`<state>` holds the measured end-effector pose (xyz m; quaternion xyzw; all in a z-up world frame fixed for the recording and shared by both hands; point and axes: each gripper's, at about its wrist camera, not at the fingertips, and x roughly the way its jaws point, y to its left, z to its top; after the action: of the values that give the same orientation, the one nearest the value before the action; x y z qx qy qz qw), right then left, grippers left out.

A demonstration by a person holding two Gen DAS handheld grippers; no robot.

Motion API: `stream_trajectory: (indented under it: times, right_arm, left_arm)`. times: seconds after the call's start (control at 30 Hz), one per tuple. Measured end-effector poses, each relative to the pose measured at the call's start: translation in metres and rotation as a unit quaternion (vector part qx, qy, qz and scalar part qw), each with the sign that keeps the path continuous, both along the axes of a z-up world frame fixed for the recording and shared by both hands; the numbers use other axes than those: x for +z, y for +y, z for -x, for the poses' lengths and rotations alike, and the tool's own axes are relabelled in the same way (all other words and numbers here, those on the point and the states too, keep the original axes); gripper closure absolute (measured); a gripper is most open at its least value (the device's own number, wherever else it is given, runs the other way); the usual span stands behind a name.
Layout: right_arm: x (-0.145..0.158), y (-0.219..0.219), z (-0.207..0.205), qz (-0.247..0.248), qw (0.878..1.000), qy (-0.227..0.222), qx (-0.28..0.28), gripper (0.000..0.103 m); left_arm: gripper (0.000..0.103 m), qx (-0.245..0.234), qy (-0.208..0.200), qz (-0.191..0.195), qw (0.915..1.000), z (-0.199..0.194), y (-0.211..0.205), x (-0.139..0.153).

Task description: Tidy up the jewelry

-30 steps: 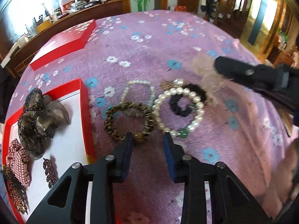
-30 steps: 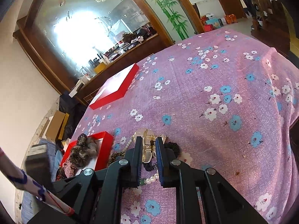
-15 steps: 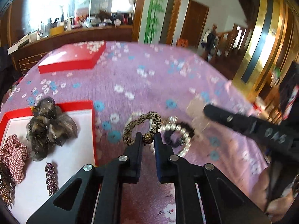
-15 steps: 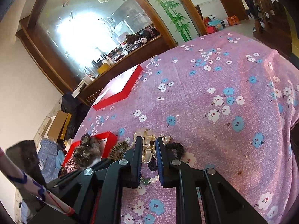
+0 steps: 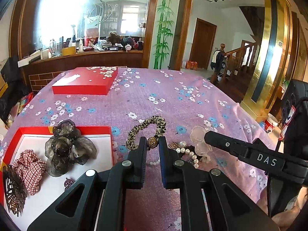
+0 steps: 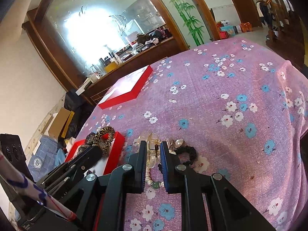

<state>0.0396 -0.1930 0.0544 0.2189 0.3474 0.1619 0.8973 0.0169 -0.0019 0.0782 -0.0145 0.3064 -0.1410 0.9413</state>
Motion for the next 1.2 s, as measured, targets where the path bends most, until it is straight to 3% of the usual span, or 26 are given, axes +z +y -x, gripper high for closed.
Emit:
stream_trajectory:
  times: [1.2]
  right_arm:
    - [-0.001, 0.014, -0.004, 0.013, 1.0, -0.011, 0.027, 0.088]
  left_arm:
    - [0.091, 0.011, 0.004, 0.001, 0.9999, 0.001, 0.006, -0.004]
